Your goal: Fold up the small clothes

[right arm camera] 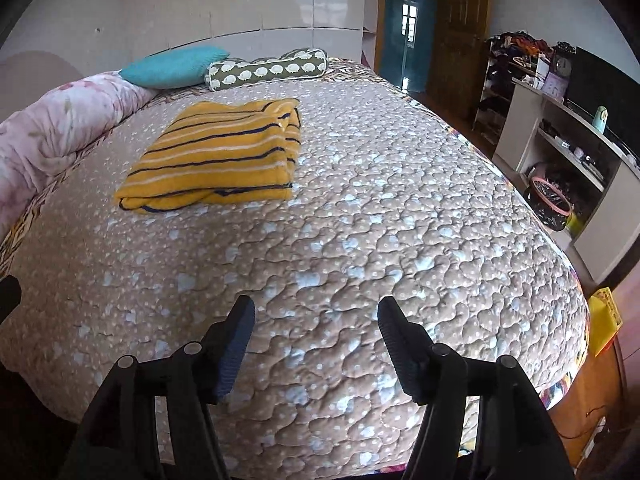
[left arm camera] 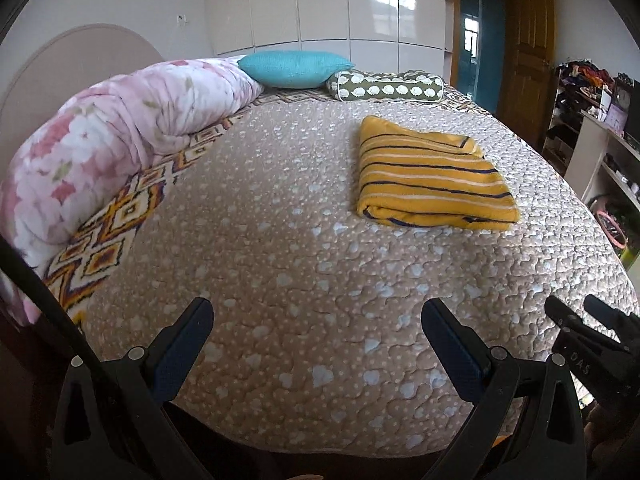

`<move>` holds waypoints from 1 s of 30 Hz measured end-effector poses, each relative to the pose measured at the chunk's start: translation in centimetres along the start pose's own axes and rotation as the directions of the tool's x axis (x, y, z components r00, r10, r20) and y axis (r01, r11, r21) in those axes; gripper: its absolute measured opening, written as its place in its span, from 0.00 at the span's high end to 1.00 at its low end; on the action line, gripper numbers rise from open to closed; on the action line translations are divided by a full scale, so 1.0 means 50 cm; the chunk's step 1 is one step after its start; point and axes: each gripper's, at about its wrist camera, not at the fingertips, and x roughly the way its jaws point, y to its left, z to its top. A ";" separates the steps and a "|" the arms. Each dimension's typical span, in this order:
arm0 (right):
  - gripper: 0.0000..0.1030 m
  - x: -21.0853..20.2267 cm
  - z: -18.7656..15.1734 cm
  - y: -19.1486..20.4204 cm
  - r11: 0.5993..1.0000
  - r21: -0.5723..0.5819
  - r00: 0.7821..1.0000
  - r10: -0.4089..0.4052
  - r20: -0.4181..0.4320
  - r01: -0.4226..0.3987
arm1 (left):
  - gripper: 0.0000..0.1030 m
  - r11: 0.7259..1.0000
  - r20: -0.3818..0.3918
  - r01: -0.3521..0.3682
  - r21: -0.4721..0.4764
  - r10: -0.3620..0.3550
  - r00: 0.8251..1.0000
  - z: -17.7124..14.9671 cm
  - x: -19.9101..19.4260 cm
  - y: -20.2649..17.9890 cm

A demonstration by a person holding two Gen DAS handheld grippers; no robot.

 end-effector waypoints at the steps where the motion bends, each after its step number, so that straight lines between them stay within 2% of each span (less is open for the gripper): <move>1: 0.33 0.002 -0.001 0.002 1.000 -0.002 1.000 -0.001 -0.004 0.001 | 0.00 1.000 -0.001 0.008 -0.001 -0.008 1.000 -0.001 0.000 0.000; 13: 0.32 0.013 -0.008 0.008 1.000 -0.011 1.000 0.002 -0.024 -0.002 | 0.00 0.993 -0.016 0.113 0.018 -0.113 0.993 -0.007 -0.001 -0.021; 30: 0.30 0.025 -0.015 0.007 1.000 -0.027 0.999 0.002 -0.042 -0.003 | 0.00 0.989 -0.083 0.149 0.015 -0.148 0.986 -0.018 0.026 -0.023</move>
